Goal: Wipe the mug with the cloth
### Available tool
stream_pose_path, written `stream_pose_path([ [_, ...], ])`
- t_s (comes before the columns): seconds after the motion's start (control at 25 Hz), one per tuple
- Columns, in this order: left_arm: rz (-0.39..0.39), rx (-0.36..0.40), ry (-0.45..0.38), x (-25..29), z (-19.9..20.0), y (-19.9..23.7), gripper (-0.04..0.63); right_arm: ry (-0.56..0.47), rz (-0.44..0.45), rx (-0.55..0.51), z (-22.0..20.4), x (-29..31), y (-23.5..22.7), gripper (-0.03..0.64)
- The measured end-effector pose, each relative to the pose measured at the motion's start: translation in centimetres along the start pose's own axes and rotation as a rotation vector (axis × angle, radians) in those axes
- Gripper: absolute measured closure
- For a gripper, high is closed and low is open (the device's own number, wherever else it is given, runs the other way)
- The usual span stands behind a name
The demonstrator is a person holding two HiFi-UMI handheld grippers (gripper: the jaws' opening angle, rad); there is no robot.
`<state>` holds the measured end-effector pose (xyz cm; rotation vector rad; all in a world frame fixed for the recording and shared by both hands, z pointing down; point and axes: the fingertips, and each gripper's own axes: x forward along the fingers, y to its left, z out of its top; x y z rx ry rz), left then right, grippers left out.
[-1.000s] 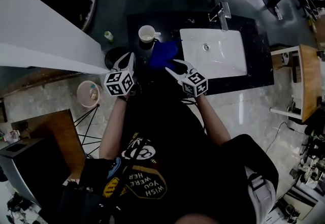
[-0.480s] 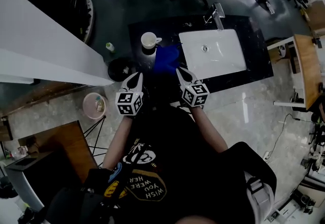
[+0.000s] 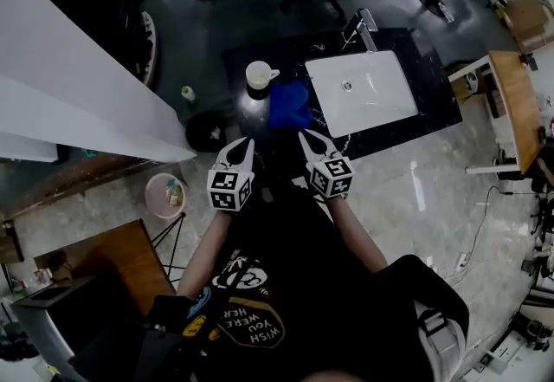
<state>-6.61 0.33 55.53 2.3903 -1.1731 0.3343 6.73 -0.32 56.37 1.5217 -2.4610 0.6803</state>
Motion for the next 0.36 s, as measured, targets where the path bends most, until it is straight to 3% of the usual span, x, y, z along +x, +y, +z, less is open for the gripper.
stream_pose_path([
  [0.36, -0.002, 0.009, -0.021, -2.1, -0.6, 1.4, 0.592, -0.004, -0.024, -0.03, -1.0, -0.2, 1.5, 0.62],
])
